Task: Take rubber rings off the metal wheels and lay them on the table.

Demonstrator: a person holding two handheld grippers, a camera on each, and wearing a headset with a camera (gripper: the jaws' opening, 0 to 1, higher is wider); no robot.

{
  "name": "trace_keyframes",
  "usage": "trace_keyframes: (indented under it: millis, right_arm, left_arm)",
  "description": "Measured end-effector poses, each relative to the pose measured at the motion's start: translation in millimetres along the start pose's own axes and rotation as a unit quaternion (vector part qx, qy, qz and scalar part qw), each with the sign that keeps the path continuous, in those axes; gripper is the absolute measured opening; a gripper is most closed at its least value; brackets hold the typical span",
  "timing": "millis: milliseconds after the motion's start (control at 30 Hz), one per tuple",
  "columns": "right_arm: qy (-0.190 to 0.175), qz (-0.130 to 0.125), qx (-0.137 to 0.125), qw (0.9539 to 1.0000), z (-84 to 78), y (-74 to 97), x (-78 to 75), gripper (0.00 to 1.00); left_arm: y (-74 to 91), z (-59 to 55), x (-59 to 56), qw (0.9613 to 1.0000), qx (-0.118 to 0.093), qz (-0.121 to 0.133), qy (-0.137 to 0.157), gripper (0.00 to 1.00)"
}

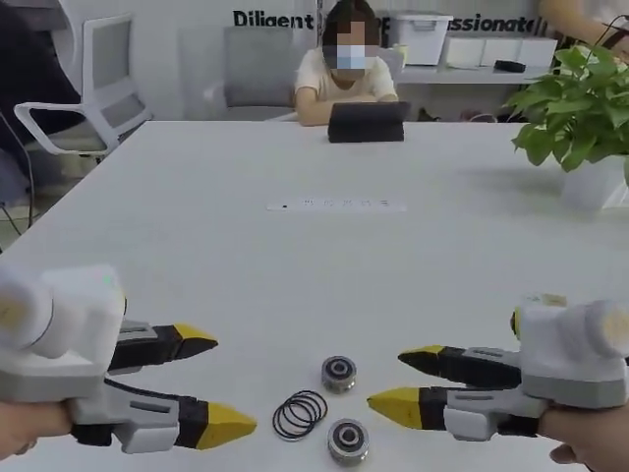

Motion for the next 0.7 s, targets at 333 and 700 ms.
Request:
trace_keyframes:
  millis: [333, 700]
  right_arm:
    - [0.059, -0.016, 0.023, 0.9979, 5.9, 22.5, -4.2, 0.58]
    - [0.077, -0.025, 0.033, 0.9962, 3.7, 35.9, -4.9, 0.67]
  left_arm:
    - [1.1, 2.4, 2.3, 1.0000, -0.004, 0.003, -0.001, 0.62]
    - [0.9, 3.6, 3.7, 0.9999, -0.006, 0.006, 0.006, 0.65]
Point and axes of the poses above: the centre of the closed fingertips' face, and the gripper's own axes: y roughly backward along the fingers, x roughly to its left, z roughly out of its top, the point moved 6 cm from there along y, roughly backward along the fingers, and after that the axes turned 7 degrees about -x, right-handed, at the moved point
